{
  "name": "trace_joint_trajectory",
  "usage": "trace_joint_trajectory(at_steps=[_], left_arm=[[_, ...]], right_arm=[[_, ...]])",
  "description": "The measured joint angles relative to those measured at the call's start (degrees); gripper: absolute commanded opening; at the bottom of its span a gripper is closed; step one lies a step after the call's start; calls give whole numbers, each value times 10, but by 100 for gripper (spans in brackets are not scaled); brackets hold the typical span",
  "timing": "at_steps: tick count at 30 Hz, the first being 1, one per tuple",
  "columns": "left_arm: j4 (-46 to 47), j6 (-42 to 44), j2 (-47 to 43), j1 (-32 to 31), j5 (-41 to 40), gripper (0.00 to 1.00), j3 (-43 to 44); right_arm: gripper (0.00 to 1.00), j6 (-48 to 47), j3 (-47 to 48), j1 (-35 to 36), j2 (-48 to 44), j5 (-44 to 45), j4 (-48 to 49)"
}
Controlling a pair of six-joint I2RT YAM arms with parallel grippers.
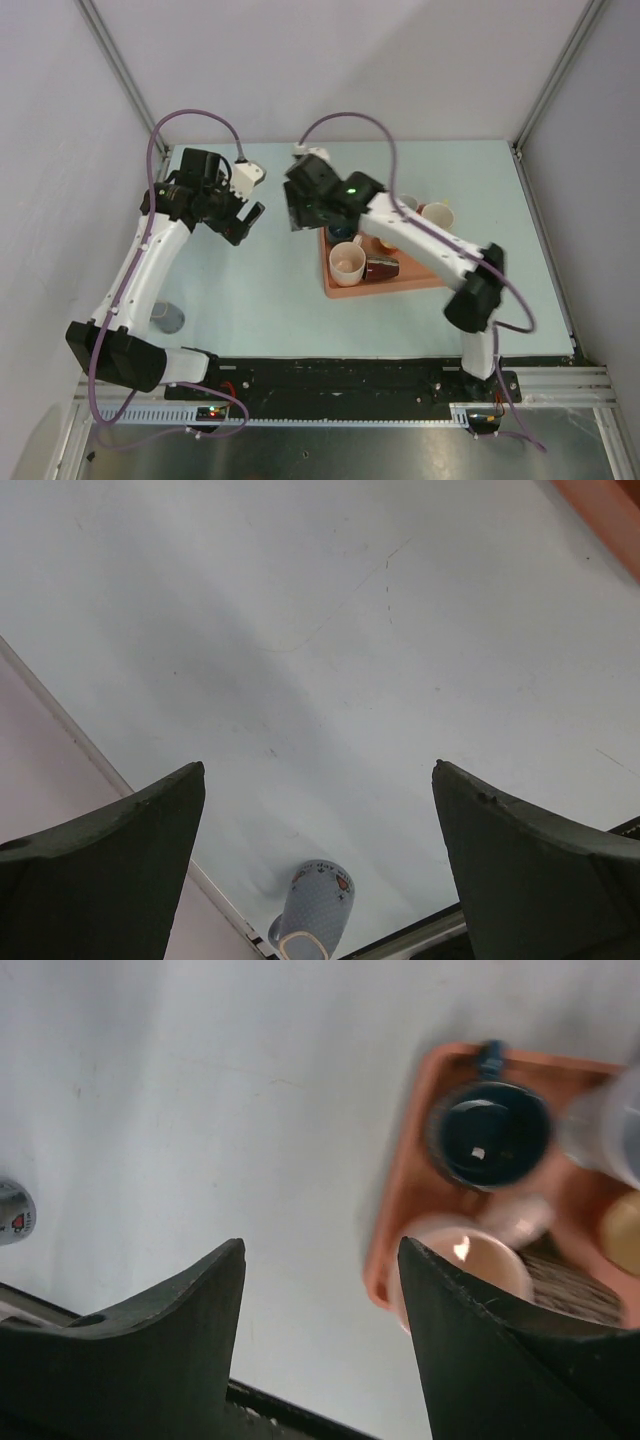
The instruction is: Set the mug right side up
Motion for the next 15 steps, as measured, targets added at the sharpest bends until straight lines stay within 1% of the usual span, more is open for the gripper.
trace_joint_trajectory(at_steps=[4,6,8,10,12,15], left_arm=[[0,0,0,4,0,98,0],[0,0,0,5,0,98,0],[0,0,0,5,0,98,0],[0,0,0,5,0,98,0],[0,0,0,5,-1,98,0],[0,0,0,5,-1,98,0]], right_arm=[[70,10,-113,-37,-144,28,-3],[71,21,-201,-74,-220,38,3],[72,35,-289,-113,-271,45,7],[74,47,-368,-138,-294,44,19],[75,53,-430,-143,-296,35,36],[76,54,-493,-141,-296,18,67]])
